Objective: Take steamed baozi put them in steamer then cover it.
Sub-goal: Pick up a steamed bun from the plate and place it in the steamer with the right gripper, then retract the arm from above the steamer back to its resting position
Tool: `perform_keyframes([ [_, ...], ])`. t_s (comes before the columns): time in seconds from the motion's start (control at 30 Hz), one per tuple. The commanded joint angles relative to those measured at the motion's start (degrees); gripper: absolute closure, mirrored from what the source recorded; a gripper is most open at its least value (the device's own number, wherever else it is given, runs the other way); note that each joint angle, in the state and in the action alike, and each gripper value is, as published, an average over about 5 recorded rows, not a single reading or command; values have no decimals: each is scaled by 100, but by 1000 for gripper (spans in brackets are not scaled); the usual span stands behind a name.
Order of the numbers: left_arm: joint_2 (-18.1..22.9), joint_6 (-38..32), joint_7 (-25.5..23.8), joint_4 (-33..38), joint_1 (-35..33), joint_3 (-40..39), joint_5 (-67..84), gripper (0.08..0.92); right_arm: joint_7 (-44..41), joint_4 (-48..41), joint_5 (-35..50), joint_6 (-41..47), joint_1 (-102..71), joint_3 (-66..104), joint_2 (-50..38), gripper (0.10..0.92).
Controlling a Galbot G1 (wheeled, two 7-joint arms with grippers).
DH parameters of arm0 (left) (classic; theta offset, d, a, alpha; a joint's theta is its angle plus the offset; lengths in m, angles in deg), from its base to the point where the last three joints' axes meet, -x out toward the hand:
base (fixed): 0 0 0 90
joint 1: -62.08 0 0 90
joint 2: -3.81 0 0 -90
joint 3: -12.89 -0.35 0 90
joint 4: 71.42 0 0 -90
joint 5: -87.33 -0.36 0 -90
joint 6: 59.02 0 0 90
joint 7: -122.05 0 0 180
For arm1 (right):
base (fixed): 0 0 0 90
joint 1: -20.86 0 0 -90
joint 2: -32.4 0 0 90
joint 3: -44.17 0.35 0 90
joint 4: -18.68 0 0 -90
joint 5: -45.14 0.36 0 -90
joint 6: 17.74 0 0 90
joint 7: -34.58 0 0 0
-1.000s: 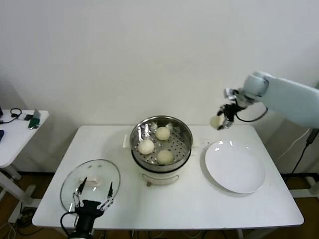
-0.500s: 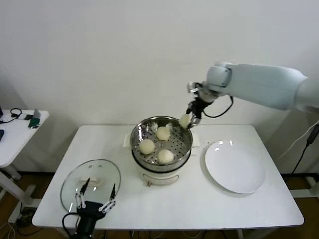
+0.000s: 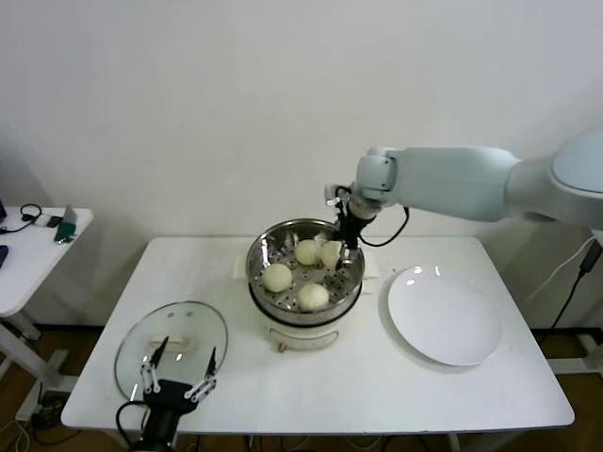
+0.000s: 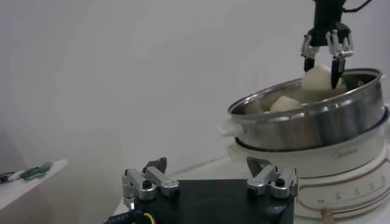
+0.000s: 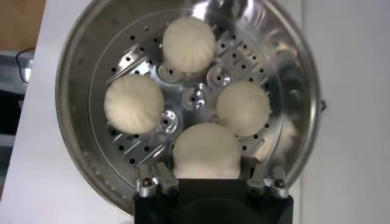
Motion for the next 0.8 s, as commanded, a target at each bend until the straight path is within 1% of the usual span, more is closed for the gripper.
perform_keyframes([
  [0.03,-20,23,-3,-40,39,-11,15,177,70,-94,-145,39,-310,-123,152,319],
  [0.3,-26,40,-5,-64,81,-22,13,177,126,-190,-264,72,-396,-67,170,305],
  [0.5,-27,38,-4,-58,76,-20,12,177,28,-154,-231,115,-336,5,118,215],
  [0.67,-35,39,-3,-44,78,-14,13,177,-204,-69,-217,96,-174,131,-52,203],
  [0.8,-45,40,-3,-36,81,-12,11,177,-374,-23,-188,40,24,331,-348,202],
])
